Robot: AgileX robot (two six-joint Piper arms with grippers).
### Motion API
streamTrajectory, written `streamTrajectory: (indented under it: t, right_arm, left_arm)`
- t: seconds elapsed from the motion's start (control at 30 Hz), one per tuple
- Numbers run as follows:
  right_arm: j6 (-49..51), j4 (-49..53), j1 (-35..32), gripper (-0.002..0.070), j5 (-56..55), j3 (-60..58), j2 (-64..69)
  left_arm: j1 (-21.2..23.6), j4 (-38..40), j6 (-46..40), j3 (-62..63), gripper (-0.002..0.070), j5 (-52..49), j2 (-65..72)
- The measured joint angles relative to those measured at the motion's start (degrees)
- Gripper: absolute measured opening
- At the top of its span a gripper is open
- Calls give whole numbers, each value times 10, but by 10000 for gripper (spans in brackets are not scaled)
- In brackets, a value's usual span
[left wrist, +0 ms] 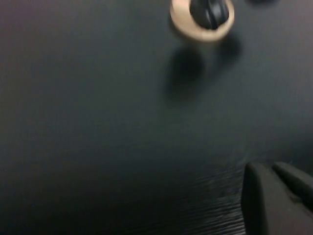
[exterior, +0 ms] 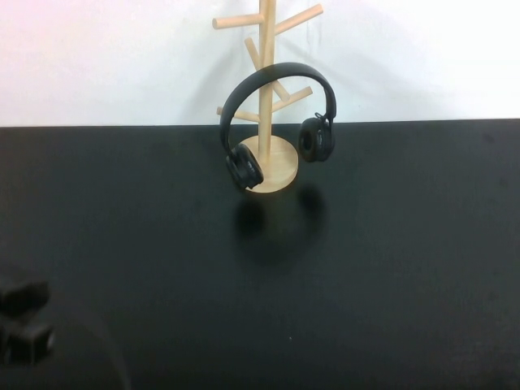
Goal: Take out the headphones from the headphone stand
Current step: Pick up the headphones from the headphone stand
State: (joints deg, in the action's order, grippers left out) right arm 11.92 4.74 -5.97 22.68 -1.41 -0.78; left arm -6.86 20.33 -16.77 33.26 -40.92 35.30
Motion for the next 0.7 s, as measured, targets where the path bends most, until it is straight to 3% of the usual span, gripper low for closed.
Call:
streamTrajectory:
  t: [0.2,0.33,0.53,0.7]
  right_arm:
    - [0,0,0,-8,0,0,0]
    - [0,0,0,-8,0,0,0]
    - [0,0,0,-8,0,0,0]
    - [0,0,0,-8,0,0,0]
  left_arm:
    - [-6,-42,-73,119,-4,-9,198]
    - [-52,-125,-46,184,-4,2,311]
    - [-211,-336,88,260,-4,6,424]
    - [-340,-608,232,276,-4,38,472]
